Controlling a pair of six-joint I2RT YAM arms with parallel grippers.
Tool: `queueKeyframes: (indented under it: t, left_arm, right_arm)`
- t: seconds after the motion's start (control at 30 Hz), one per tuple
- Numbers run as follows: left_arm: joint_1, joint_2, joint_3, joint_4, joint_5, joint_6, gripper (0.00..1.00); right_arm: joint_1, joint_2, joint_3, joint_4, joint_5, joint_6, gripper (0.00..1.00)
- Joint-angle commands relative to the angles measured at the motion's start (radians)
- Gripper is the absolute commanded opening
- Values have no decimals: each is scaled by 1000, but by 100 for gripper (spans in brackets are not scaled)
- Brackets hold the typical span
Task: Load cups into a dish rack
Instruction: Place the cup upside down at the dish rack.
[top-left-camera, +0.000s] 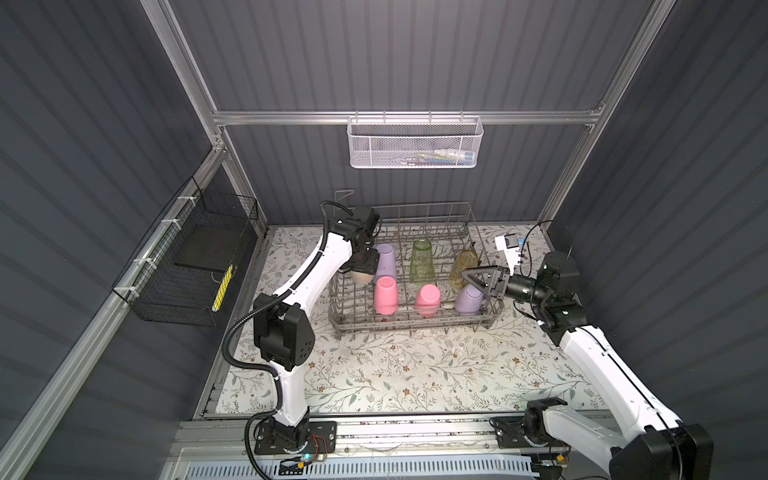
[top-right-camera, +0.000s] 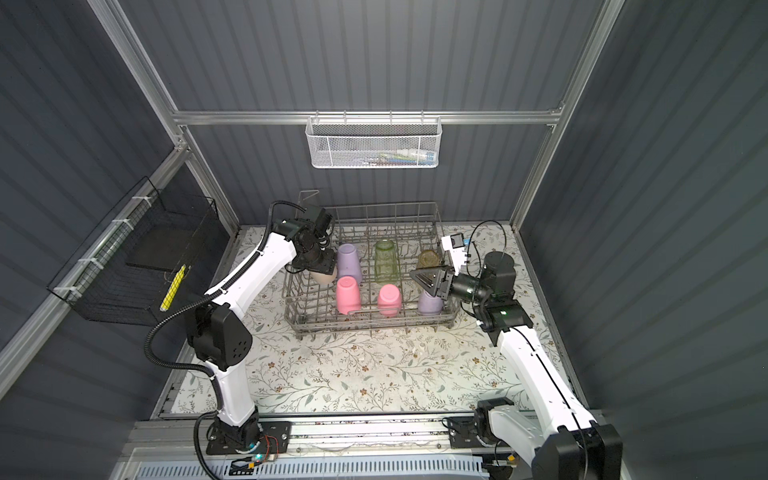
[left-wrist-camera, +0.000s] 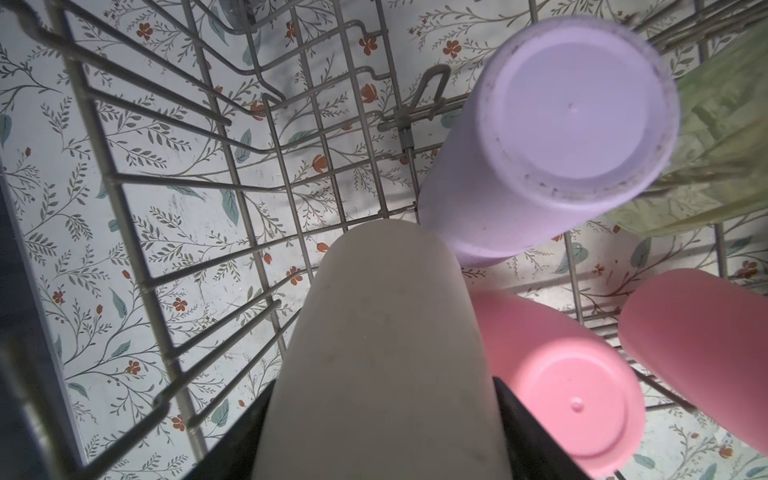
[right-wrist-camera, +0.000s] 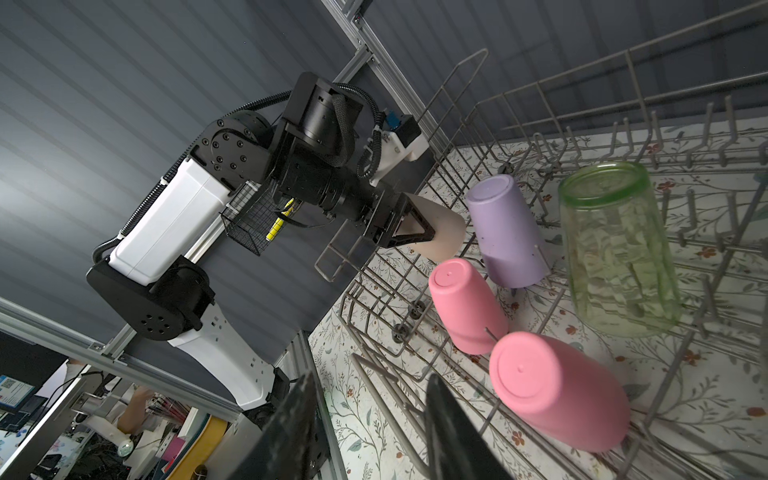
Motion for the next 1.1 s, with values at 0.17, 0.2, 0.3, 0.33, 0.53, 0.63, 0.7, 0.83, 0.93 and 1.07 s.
queueKeyframes:
  t: [0.17, 0.2, 0.3, 0.33, 0.53, 0.63, 0.7, 0.83, 0.93, 1.07]
  left_arm:
    - [-7, 36, 62, -41, -70, 7, 43]
    - [-7, 41, 65, -44, -77, 7, 43]
    - [-9, 55, 68, -51, -104, 7, 43]
    - [-9, 59, 70, -52, -119, 7, 43]
    - [-10, 86, 64, -54, -153, 7, 42]
    - [-13, 101, 61, -52, -186, 7, 42]
    - [-13, 111, 60, -54, -198, 7, 42]
    - [-13, 119, 55, -51, -211, 7, 42]
    - [-13, 125, 52, -48, -212, 6, 42]
    - [-13, 136, 43, -41, -209, 4, 42]
  right_arm:
    - [-8, 9, -6, -14, 1, -24, 44]
    - [-9, 10, -6, -14, 0, -25, 44]
    - [-11, 14, -5, -16, 0, -25, 44]
    - [-10, 15, -4, -16, 0, -24, 45]
    - [-14, 20, -7, -19, -2, -29, 44]
    - [-15, 24, -6, -19, -3, -29, 45]
    - [-16, 24, -6, -20, -3, -29, 45]
    - [-17, 24, -6, -21, -4, -32, 45]
    - [-17, 24, -6, -24, -4, -32, 44]
    - [-19, 26, -7, -26, -3, -33, 45]
